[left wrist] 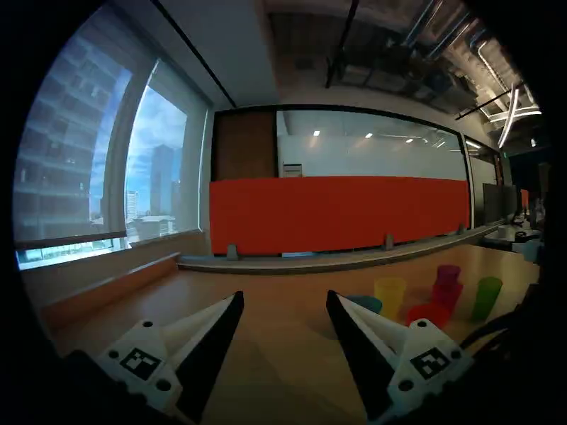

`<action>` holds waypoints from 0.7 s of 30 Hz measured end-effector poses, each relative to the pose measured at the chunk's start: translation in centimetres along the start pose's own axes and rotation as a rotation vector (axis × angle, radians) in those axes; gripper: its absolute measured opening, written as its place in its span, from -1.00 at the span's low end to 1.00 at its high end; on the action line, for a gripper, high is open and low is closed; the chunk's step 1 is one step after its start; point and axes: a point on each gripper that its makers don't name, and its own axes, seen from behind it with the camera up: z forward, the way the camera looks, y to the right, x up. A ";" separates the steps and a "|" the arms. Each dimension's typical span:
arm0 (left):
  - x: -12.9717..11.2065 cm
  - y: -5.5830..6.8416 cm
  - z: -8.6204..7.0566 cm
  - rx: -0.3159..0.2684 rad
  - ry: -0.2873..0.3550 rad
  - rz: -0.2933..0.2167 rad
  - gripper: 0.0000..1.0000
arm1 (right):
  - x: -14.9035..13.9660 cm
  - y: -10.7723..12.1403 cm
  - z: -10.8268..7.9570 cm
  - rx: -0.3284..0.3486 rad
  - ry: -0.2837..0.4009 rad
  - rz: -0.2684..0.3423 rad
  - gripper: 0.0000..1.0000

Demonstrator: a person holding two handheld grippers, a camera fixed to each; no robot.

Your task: Pour water

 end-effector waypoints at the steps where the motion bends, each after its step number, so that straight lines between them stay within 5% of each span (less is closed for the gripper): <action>1: 0.6 0.0 0.1 -0.003 0.000 0.001 0.72 | 0.3 0.0 0.1 0.001 -0.002 0.000 1.00; 15: 9.6 2.7 2.1 -0.122 -0.009 0.050 0.72 | 9.7 1.3 1.8 0.019 -0.014 0.010 1.00; 21: 13.2 3.4 3.0 -0.166 -0.014 0.031 0.72 | 14.6 1.2 1.9 0.031 0.024 -0.017 0.99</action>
